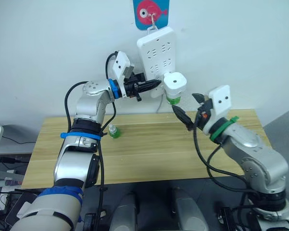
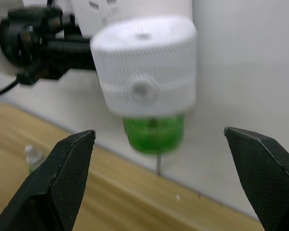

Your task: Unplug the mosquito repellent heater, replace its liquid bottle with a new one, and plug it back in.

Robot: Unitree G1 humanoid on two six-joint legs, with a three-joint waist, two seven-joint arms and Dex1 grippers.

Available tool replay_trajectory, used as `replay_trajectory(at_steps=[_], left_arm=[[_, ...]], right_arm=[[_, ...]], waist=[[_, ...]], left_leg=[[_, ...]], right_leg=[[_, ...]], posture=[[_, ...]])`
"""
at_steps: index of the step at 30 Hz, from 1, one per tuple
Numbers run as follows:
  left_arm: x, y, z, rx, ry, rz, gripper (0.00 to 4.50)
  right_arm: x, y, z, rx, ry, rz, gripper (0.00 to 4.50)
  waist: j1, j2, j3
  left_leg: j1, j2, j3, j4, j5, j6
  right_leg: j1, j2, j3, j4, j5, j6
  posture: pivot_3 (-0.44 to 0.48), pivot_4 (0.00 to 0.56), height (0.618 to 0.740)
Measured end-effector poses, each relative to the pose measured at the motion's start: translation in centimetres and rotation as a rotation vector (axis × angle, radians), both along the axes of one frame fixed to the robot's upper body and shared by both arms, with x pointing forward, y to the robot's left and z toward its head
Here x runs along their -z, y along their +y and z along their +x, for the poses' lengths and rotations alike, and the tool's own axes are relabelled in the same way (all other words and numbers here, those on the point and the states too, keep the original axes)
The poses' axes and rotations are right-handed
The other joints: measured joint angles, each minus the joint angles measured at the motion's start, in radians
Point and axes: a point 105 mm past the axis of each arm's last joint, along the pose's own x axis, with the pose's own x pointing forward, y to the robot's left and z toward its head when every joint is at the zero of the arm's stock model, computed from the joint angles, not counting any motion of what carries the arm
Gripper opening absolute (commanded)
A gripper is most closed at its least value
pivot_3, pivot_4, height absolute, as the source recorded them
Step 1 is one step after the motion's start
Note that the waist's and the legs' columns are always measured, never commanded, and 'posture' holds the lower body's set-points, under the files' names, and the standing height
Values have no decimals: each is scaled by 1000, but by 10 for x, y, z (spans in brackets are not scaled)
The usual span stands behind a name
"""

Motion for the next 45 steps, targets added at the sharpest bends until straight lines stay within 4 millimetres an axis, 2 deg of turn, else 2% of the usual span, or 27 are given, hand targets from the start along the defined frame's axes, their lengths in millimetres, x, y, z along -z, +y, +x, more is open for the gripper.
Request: replay_trajectory(at_steps=[9, 12, 15, 18, 25, 29, 31, 34, 37, 39, 41, 45], left_arm=[[0, -1, 0, -9, 7, -3, 1358], [1, -2, 0, -15, 6, -6, 1358], [1, -1, 0, -18, 5, -7, 1354], [2, -1, 0, -20, 5, -8, 1354], [2, -2, 0, -26, 4, -11, 1354], [2, -6, -1, -9, 2, -20, 1354], [1, 5, 2, -49, -14, 3, 1354], [3, 10, 4, -75, -15, 1, 1354], [5, 15, 6, -104, -14, -9, 1354], [6, 16, 7, -116, -17, -11, 2092], [15, 30, 9, -174, -7, -9, 2650], [61, 65, 2, -283, 91, 14, 3909]], right_arm=[[-17, 8, 18, 68, -77, 33, 4500], [-17, 11, 23, 72, -84, 37, 4500], [-16, 13, 25, 57, -82, 42, 3927], [-16, 16, 24, 24, -86, 38, 2948], [-16, 13, 22, 12, -105, 9, 2947], [-15, 7, 13, 17, -122, 2, 2947], [-9, -1, 2, 11, -111, -6, 2947], [-5, -10, -6, 14, -91, -3, 2947], [-7, -7, -11, -8, -89, 15, 2947], [-8, -6, -13, -15, -90, 26, 2947], [-10, -5, -12, -14, -88, 51, 2947], [-13, -17, -5, 50, -80, 103, 2947]], waist=[[1, 0, 0], [1, 0, 0], [1, 0, 0], [1, 0, 0], [1, 0, 0], [5, 0, 0], [1, 0, 0], [-1, 1, 1], [-8, 1, 1], [-10, 1, 1], [-16, 2, 1], [-23, 2, 2]], left_leg=[[-1, -1, 0, 0, 0, 0], [-1, -1, 0, 0, 0, 0], [-1, -1, 0, 0, 0, 0], [-1, -1, 0, 0, 0, 0], [-1, -1, 0, 0, 0, 0], [-1, -1, -1, 0, 0, 0], [-1, -1, -1, 0, 0, 0], [0, -1, -1, 1, 0, 0], [4, 1, 0, 2, 0, 0], [7, 3, 1, 1, 0, 0], [7, 4, 1, 0, 0, 0], [5, 4, -1, -1, 0, 0]], right_leg=[[-1, -1, 0, 0, 0, 0], [-1, -1, 0, 0, 0, 0], [-1, -1, 1, 0, 0, 0], [-1, -1, 0, 0, 0, 0], [-1, -1, 0, 0, 0, 0], [-1, -1, 0, 0, 0, 0], [-1, -1, 1, -1, 0, 0], [-1, -1, 2, 1, 0, 0], [2, 1, 3, 2, 1, -1], [4, 4, 3, 2, 1, -1], [3, 4, 5, 3, 1, -1], [-2, 4, 4, 8, 1, -2]], posture=[[-167, 303, 740], [-167, 303, 740], [-165, 305, 740], [-164, 306, 740], [-167, 311, 740], [-169, 313, 740], [-169, 314, 740], [-164, 314, 740], [-158, 311, 740], [-149, 308, 740], [-146, 304, 740], [-129, 299, 740]])
